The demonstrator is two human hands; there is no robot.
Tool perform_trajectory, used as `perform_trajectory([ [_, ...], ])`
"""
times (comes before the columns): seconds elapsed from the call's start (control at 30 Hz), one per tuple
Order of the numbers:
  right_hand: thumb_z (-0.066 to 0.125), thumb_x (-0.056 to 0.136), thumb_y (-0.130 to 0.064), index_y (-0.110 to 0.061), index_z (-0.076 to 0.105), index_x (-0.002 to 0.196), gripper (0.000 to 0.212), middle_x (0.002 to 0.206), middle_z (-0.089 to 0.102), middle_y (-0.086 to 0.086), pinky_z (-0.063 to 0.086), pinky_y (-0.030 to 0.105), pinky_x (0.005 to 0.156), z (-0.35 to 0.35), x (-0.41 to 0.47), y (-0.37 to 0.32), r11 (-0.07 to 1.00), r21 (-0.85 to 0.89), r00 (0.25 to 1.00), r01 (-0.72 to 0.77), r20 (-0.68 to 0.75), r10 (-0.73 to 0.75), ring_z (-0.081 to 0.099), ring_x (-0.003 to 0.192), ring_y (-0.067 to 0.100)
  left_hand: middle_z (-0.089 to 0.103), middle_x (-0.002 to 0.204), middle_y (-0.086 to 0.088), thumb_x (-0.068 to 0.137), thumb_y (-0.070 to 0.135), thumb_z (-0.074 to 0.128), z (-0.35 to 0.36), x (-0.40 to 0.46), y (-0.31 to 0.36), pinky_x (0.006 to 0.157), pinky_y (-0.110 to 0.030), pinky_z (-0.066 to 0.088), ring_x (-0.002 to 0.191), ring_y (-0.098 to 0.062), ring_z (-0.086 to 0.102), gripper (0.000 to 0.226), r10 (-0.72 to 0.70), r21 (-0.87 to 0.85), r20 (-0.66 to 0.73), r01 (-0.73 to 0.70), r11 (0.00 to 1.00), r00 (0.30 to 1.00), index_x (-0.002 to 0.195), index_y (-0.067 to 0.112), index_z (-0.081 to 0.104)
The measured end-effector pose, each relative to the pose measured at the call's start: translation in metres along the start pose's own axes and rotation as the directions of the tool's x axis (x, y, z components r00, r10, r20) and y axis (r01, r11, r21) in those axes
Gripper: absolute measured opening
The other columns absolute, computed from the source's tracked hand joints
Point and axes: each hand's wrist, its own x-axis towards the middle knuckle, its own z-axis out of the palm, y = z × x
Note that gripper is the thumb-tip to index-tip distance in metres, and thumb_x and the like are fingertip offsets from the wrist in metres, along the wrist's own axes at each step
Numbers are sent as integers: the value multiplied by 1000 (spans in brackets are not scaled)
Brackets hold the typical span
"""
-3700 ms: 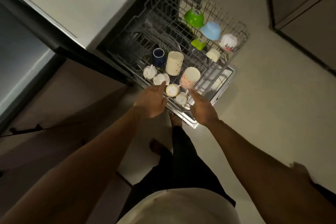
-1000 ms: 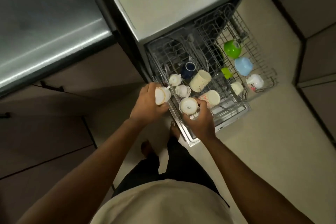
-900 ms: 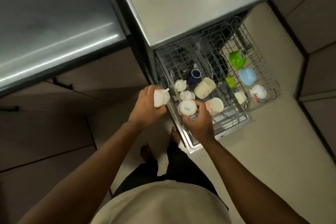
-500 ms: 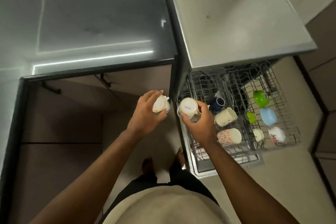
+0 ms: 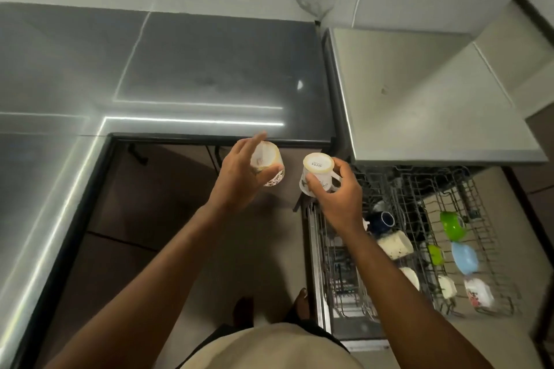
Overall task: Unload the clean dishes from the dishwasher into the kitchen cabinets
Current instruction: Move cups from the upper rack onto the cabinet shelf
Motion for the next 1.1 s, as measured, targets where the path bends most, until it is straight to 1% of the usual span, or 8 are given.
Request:
perform_trajectory([
  [0.1,79,81,-28,-30,57,116,41,110,65,-12,53,16,74,11,13,-23,998,64,1000,10,6,-10,63,99,2,62,113,6,66,36,89,-22,12,0,84,-6,44,97,-5,60,78,-67,-153,-83,53,987,994,133,18,53],
  [0.2,78,83,-27,-26,59,116,38,104,66,-16,56,24,76,22,27,-44,994,99,999,44,-4,-44,65,95,1,67,104,9,58,47,87,-39,23,-3,82,-21,54,91,-5,65,75,-123,-281,-113,87,956,986,122,22,57],
  [0.33,77,83,-28,-19,60,118,40,102,66,-19,51,14,71,38,44,-71,987,116,994,109,-14,-108,63,93,-6,66,100,11,70,39,85,-63,39,-8,75,-31,60,85,-9,67,58,-122,-338,-115,76,938,986,119,23,61],
  [0.43,76,83,-29,-17,60,119,41,104,66,-17,50,12,70,48,57,-89,979,147,990,140,-17,-139,64,93,-5,66,102,10,74,48,75,-79,51,-9,74,-21,56,85,-3,66,57,-91,-346,-131,41,937,987,123,23,60],
  [0.57,73,86,-27,-17,59,122,39,108,66,-13,52,13,71,53,71,-110,968,184,985,171,-4,-173,64,95,-2,65,107,1,85,33,73,-98,67,-6,63,-17,55,82,3,65,49,-50,-344,-138,-1,939,989,129,21,55],
  [0.73,67,80,-42,-14,59,121,51,107,65,-16,52,13,71,59,110,-149,939,205,962,275,-69,-266,63,95,-5,65,110,6,77,46,78,-128,109,3,75,-30,60,92,-11,67,65,34,-343,-223,-111,933,974,131,25,47],
  [0.9,68,84,-35,-19,60,115,35,104,66,-19,52,13,73,57,167,-185,899,244,931,364,-99,-350,65,95,-3,66,114,6,66,58,73,-152,160,28,83,-38,60,99,-12,66,68,85,-323,-312,-190,927,946,124,34,47],
  [1.1,66,84,-43,-20,59,118,41,108,66,-17,52,14,77,54,225,-223,845,280,890,456,-135,-435,64,100,1,66,116,3,66,60,73,-182,213,64,86,-39,58,101,-10,66,74,174,-240,-373,-275,931,911,128,30,47],
])
